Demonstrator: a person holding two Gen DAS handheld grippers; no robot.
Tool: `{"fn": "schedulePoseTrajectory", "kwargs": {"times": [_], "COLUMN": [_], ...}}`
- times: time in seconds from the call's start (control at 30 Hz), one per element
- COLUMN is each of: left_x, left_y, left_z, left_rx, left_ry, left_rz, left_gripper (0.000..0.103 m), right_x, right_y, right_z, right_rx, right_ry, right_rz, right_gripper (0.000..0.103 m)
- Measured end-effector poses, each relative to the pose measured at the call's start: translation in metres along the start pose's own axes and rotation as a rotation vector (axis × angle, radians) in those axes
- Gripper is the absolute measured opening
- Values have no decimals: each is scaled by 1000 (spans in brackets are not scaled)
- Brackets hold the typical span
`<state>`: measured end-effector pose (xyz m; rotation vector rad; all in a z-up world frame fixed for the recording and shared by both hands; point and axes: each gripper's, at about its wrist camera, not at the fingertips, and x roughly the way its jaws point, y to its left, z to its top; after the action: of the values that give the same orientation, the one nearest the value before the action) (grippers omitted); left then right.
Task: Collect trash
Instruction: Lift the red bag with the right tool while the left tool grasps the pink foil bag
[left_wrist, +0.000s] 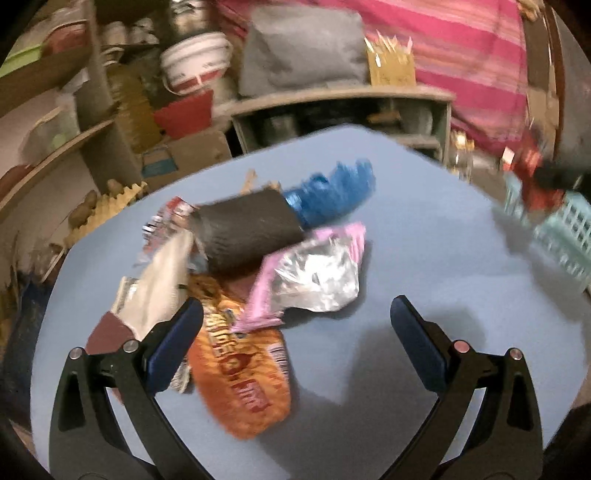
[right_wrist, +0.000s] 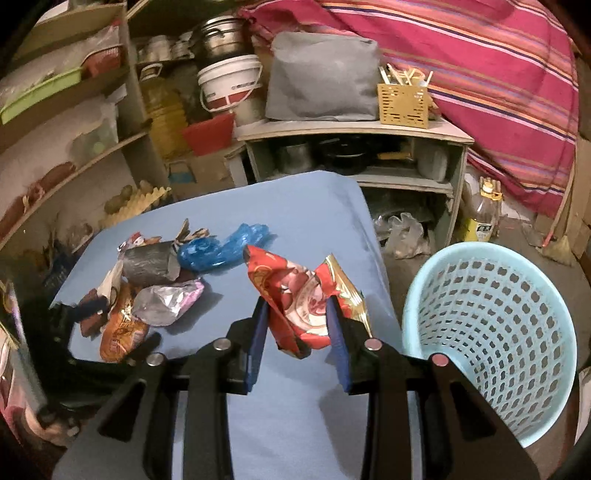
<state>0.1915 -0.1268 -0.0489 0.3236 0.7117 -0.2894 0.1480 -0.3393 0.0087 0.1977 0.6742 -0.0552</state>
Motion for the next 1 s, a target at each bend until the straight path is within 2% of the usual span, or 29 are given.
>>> {"fn": "schedulePoseTrajectory", "kwargs": {"times": [0.1,0.3,0.4,0.43,0.5,0.7,0.73,0.77,1.0], "left_x": [14,24,38,41,46,41,41,41,30], "left_y": [0,-5,-5,-3,2,6,5,3,3], "left_z": [0,15,20,20,20,24,24,23,26], "left_rx": [4,60,78,73,42,6,9,15,-13], "left_ry": [53,35,66,80,101,84,85,88,71], "left_rz": [4,22,6,-5,-36,-77,-76,-69,-77], "left_gripper": [98,97,82,73,69,44,30,10,6], "right_x": [0,0,-2,-2,-2,-1,-2,-2,-13], "right_y": [-7,-21,-27,-28,-32,-38,-38,-40,-54], "right_z": [1,4,4,4,4,4,4,4,4], "right_rx": [15,54,67,72,83,84,84,86,107], "right_ry": [-7,-5,-10,-10,-11,-8,-8,-9,-33], "right_rz": [-4,10,7,6,5,-4,-5,-7,-3], "right_gripper": [33,33,33,33,33,33,33,33,33]}}
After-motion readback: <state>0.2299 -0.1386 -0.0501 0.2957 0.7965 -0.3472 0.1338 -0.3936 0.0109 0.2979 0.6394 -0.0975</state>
